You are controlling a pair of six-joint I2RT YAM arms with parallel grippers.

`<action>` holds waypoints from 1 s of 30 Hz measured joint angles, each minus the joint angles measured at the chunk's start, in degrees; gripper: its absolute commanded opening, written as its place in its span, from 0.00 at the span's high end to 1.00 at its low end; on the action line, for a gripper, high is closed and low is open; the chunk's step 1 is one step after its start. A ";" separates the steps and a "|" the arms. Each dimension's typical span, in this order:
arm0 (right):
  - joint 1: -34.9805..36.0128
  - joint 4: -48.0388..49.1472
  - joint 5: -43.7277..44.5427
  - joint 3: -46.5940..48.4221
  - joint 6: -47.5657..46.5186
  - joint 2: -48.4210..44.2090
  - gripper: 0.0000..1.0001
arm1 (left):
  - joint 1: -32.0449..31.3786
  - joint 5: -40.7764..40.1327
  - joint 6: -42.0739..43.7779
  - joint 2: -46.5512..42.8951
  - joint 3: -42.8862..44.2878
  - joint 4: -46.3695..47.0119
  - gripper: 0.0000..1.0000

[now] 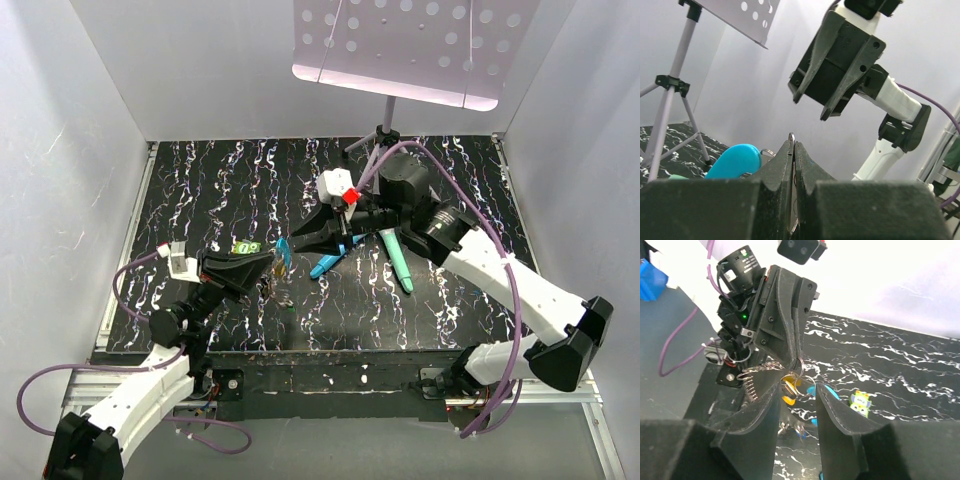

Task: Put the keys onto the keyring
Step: Adjust the key on the keyring.

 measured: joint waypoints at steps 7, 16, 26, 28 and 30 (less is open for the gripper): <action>-0.33 3.06 -4.79 -1.99 6.08 2.29 0.60 | 0.00 5.16 -1.99 3.87 3.63 1.36 1.00; -0.31 5.40 -8.09 -3.80 9.92 2.43 0.64 | 0.00 8.02 -2.34 3.91 5.01 0.68 1.00; -0.09 8.41 -8.04 -3.63 12.79 3.63 0.71 | 0.02 9.18 -2.80 5.16 5.07 0.72 1.00; -0.13 8.57 -7.82 -3.56 12.98 3.96 0.71 | 0.02 9.25 -2.78 5.05 5.07 0.68 1.00; -0.15 8.52 -7.76 -3.52 13.11 4.22 0.69 | 0.02 9.33 -2.78 4.90 5.07 0.63 1.00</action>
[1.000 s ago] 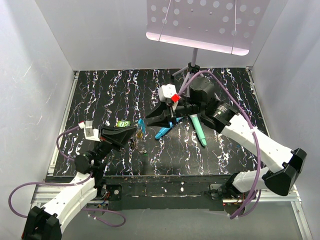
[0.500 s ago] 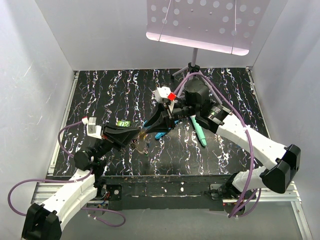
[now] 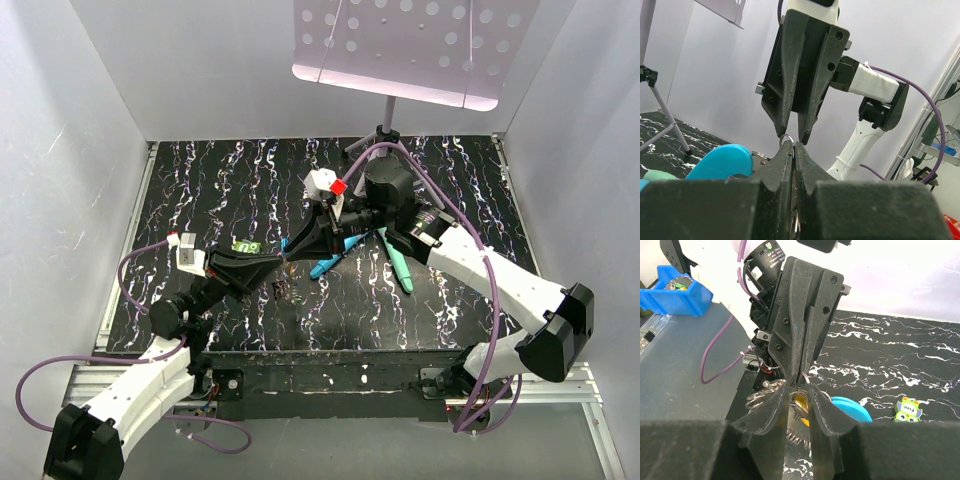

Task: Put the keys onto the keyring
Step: Adjust the key on the keyring.

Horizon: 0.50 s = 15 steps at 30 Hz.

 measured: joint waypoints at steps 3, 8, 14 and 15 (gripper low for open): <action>0.00 -0.20 0.15 0.31 0.15 0.26 0.64 | 0.00 -0.02 0.00 -0.04 0.00 0.00 1.00; 0.20 -0.72 0.44 0.44 0.66 0.57 0.62 | -0.02 -0.20 -0.04 -0.24 0.00 0.07 1.00; 0.28 -1.92 0.31 0.44 0.96 0.79 0.69 | -0.02 -0.26 -0.02 -0.87 0.00 0.11 1.00; 0.28 -1.90 0.20 0.44 1.11 0.79 0.71 | -0.02 -0.26 -0.02 -0.90 0.00 0.11 1.00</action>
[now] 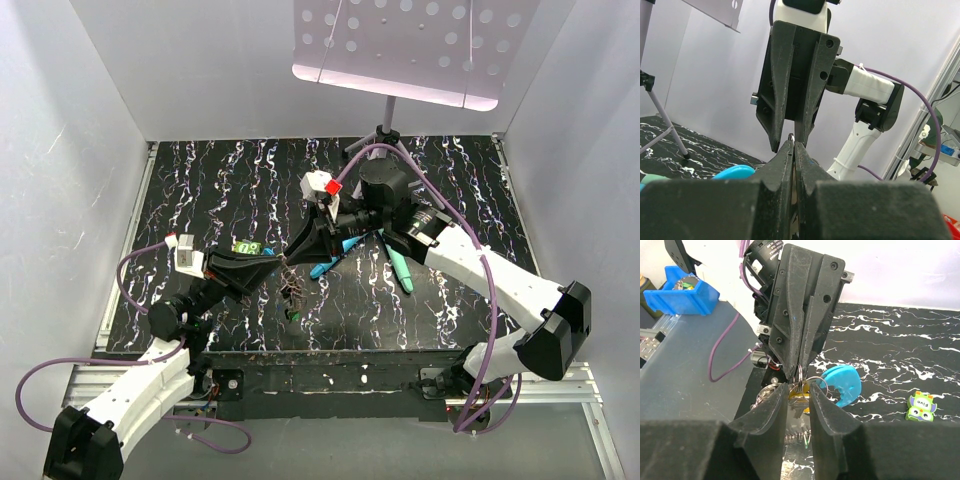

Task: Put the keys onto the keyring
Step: Adjust the key on the keyring.

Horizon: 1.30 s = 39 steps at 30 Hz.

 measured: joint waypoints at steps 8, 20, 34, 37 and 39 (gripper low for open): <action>0.00 0.37 -0.83 0.00 1.40 0.04 0.71 | 0.00 0.00 0.00 0.00 0.00 -0.02 1.00; 0.11 1.53 -1.38 0.26 4.90 1.07 0.72 | 0.00 0.00 0.00 0.04 0.00 -0.04 1.00; 0.09 1.38 -2.62 0.70 6.45 1.70 0.99 | -0.02 -0.94 -0.26 -1.53 -0.02 -1.25 0.31; -0.37 -0.98 -2.56 0.70 5.95 1.55 0.99 | 0.00 -2.56 -0.07 -5.62 0.00 -5.66 0.02; -1.14 -4.00 -1.97 0.70 4.61 0.98 0.99 | 0.00 -3.58 1.40 -10.34 1.03 -13.44 0.02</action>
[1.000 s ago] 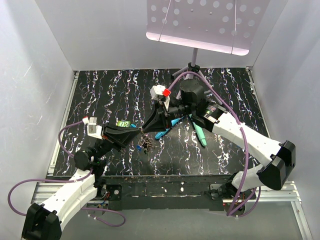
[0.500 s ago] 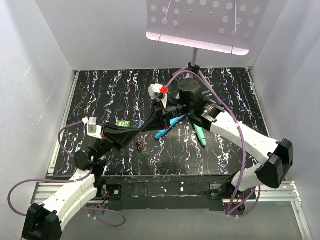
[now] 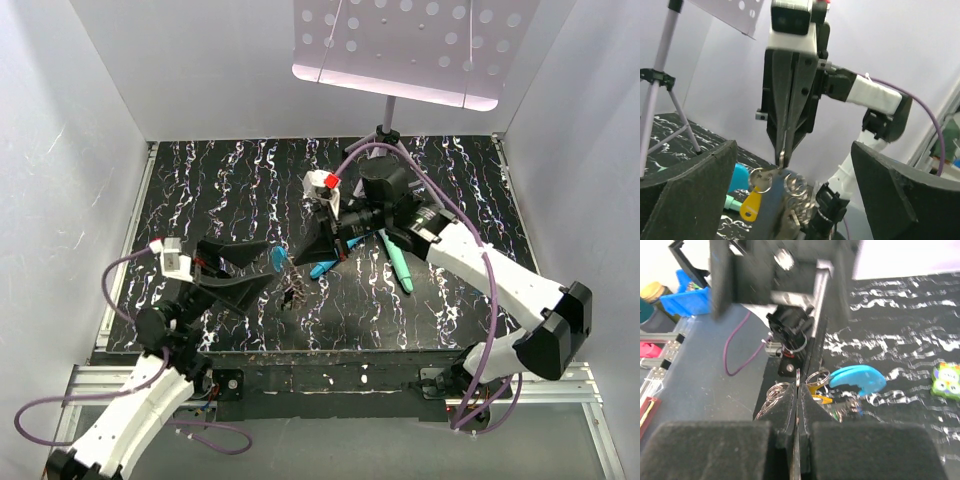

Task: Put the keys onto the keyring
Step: Adjust the key on the keyring, then place the keyring at the center of the board.

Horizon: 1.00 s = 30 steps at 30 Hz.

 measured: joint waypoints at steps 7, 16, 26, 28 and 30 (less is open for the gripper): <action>-6.19 -23.63 6.51 2.60 -14.64 -6.73 0.99 | 0.00 -9.70 12.90 -8.81 23.17 -48.02 0.02; -22.03 -46.90 19.52 -0.48 -33.79 -23.43 0.99 | 0.00 -21.14 30.10 6.43 43.93 -89.92 0.02; -42.99 -51.17 33.03 -6.34 -37.44 -28.04 0.99 | 0.00 -21.68 30.49 3.63 43.58 -97.90 0.02; -45.90 -50.53 34.58 -6.67 -37.09 -25.62 0.99 | 0.00 -21.42 29.77 2.19 43.19 -98.12 0.02; -47.98 -48.59 35.54 -6.88 -36.06 -21.90 0.99 | 0.00 -21.29 29.18 1.33 43.01 -98.27 0.02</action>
